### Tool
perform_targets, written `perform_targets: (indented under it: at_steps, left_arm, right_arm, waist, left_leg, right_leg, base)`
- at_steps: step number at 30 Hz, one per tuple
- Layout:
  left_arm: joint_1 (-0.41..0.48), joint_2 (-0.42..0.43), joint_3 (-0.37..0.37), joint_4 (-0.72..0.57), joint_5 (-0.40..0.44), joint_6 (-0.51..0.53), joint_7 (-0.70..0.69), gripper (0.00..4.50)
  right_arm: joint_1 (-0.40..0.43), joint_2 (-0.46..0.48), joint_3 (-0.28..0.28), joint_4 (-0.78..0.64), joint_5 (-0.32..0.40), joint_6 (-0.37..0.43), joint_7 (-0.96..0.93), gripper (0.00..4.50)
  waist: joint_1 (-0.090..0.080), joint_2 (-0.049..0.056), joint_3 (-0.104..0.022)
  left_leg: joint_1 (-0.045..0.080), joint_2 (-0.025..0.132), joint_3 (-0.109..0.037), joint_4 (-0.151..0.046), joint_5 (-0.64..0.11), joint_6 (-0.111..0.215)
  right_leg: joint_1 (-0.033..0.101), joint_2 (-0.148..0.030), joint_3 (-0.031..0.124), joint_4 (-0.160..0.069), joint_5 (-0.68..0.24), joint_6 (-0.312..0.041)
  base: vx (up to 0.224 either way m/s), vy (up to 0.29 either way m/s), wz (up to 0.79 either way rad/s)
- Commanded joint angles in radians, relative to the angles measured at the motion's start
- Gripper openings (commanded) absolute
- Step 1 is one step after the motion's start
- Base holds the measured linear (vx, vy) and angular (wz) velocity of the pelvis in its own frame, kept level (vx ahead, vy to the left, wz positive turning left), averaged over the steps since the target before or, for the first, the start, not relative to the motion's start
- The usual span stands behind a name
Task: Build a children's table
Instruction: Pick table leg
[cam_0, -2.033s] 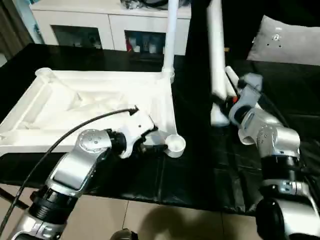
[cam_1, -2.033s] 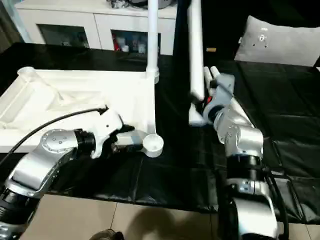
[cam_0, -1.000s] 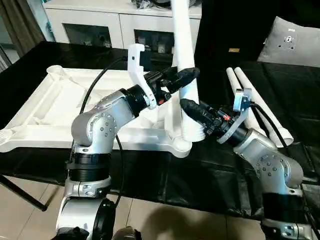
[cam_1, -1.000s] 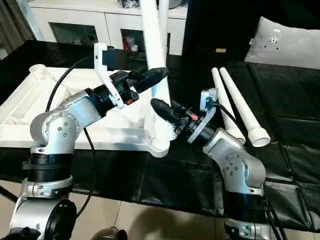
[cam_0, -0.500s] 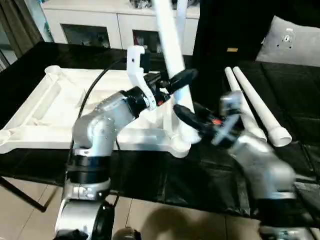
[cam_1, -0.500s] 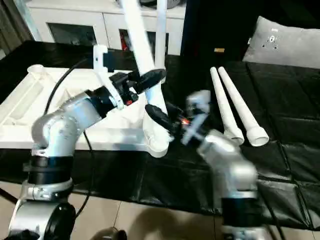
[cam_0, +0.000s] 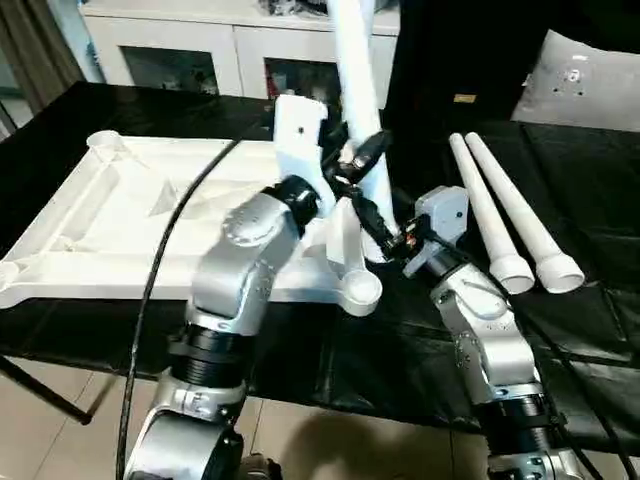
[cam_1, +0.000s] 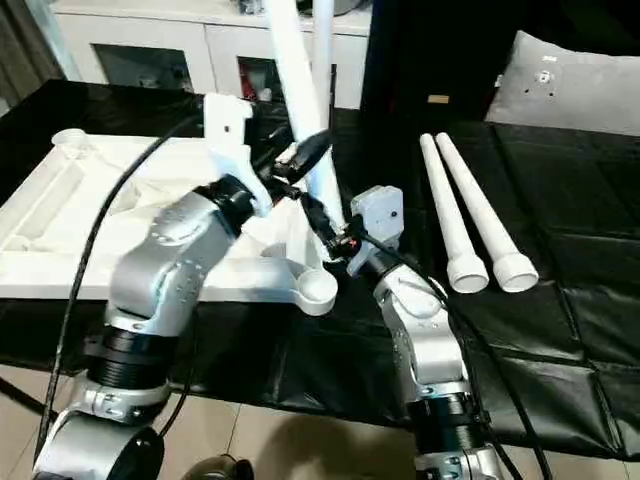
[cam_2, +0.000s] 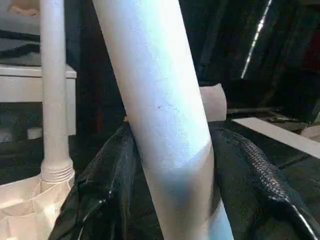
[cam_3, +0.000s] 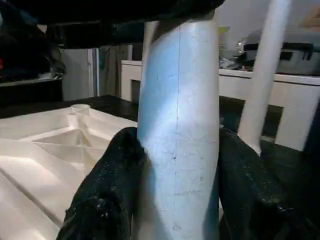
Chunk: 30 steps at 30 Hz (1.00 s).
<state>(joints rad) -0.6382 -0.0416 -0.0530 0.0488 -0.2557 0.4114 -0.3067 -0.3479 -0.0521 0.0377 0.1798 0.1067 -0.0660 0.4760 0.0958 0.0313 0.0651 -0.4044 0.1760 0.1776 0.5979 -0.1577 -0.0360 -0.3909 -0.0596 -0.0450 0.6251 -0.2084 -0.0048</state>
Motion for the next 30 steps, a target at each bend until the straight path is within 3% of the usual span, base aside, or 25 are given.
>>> perform_targets:
  at_steps: [1, 5, 9, 15, 20, 29, 30]
  left_arm:
    - [0.002, -0.005, 0.014, 0.024, 0.007, 0.0, 0.027, 2.08]
    - [0.004, -0.02, 0.023, 0.025, -0.018, 0.001, 0.025, 2.02]
    - [0.01, -0.085, 0.099, 0.004, -0.168, 0.099, 0.02, 2.0]
    - [0.001, -0.122, 0.173, 0.007, -0.275, 0.166, 0.042, 1.99]
    - [0.0, -0.123, 0.188, 0.007, -0.288, 0.184, 0.054, 1.99]
    - [-0.005, -0.091, 0.148, -0.002, -0.243, 0.156, 0.049, 1.99]
    - [-0.005, -0.091, 0.149, -0.003, -0.238, 0.15, 0.055, 1.99]
  right_arm:
    - [-0.018, 0.0, 0.031, -0.008, -0.019, -0.047, 0.006, 1.89]
    - [-0.02, -0.003, 0.034, 0.01, -0.029, -0.077, 0.001, 1.88]
    - [-0.028, -0.008, 0.038, 0.039, -0.039, -0.114, 0.0, 1.88]
    - [-0.031, -0.012, 0.043, 0.046, -0.039, -0.124, 0.002, 1.87]
    - [-0.035, -0.014, 0.043, 0.055, -0.042, -0.135, 0.002, 1.87]
    - [-0.042, -0.019, 0.044, 0.057, -0.03, -0.098, 0.004, 1.87]
    - [-0.045, -0.027, 0.047, 0.064, -0.046, -0.1, -0.002, 2.22]
  waist:
    - [-0.002, -0.003, -0.076]
    - [-0.007, -0.004, -0.076]
    - [-0.008, -0.007, -0.076]
    - [-0.008, -0.007, -0.075]
    - [-0.007, -0.007, -0.076]
    - [-0.008, -0.007, -0.075]
    - [-0.008, -0.007, -0.075]
  left_leg:
    - [0.023, 0.048, -0.022, -0.067, -0.21, 0.019]
    - [0.022, 0.048, -0.022, -0.066, -0.205, 0.033]
    - [0.022, 0.046, -0.019, -0.061, -0.195, 0.038]
    - [0.023, 0.046, -0.019, -0.062, -0.204, 0.051]
    - [0.023, 0.047, -0.02, -0.062, -0.196, 0.055]
    - [0.024, 0.048, -0.02, -0.063, -0.2, 0.053]
    - [0.023, 0.048, -0.021, -0.063, -0.199, 0.052]
  right_leg:
    - [0.043, -0.078, 0.042, -0.081, -0.117, -0.181]
    - [0.044, -0.076, 0.041, -0.08, -0.106, -0.191]
    - [0.045, -0.077, 0.041, -0.078, -0.095, -0.211]
    - [0.044, -0.074, 0.04, -0.081, -0.122, -0.206]
    - [0.044, -0.074, 0.041, -0.08, -0.107, -0.2]
    - [0.044, -0.074, 0.041, -0.082, -0.117, -0.194]
    - [0.044, -0.075, 0.041, -0.082, -0.119, -0.194]
  base:
    - [0.0, 0.0, 0.0]
    - [0.0, 0.0, 0.0]
    - [0.0, 0.0, 0.0]
    - [0.0, 0.0, 0.0]
    - [0.0, 0.0, 0.0]
    - [0.0, 0.0, 0.0]
    - [0.0, 0.0, 0.0]
